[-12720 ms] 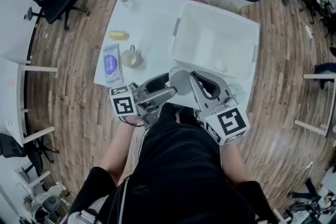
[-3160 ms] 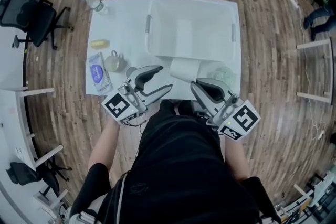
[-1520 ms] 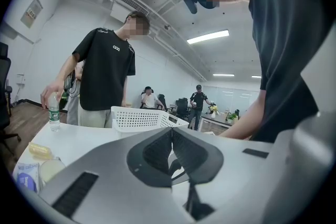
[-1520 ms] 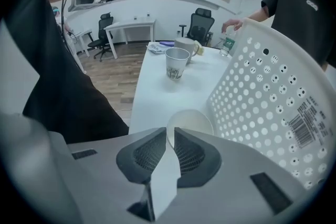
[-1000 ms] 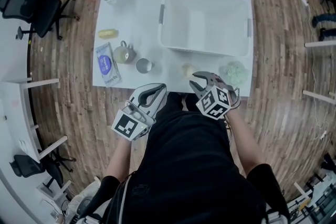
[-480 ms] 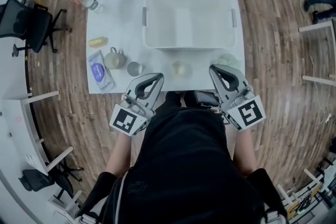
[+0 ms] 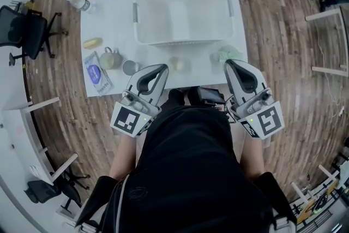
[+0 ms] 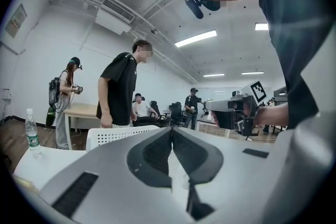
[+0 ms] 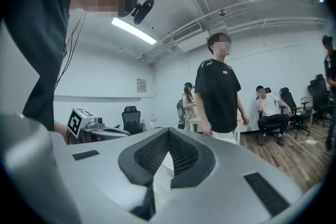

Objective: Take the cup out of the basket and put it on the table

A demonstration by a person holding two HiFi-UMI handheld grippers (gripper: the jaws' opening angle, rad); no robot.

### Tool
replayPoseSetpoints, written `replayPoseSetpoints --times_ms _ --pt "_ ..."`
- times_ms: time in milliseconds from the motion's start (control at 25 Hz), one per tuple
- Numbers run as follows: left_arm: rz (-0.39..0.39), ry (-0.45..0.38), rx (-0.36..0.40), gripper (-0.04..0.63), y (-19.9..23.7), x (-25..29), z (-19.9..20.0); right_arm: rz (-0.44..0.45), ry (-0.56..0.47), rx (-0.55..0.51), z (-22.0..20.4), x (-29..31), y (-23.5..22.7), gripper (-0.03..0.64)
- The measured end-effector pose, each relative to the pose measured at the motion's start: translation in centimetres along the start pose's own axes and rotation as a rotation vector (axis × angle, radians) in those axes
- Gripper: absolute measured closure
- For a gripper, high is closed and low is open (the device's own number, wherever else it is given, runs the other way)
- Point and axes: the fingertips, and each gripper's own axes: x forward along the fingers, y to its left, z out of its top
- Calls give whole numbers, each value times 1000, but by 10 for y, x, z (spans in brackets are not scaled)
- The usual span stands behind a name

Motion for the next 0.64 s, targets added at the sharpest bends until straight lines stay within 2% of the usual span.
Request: replayPoseSetpoints --times_ms 640 --pt "29 7 18 583 -10 2 -2 20 -9 8 0 -12 -5 594"
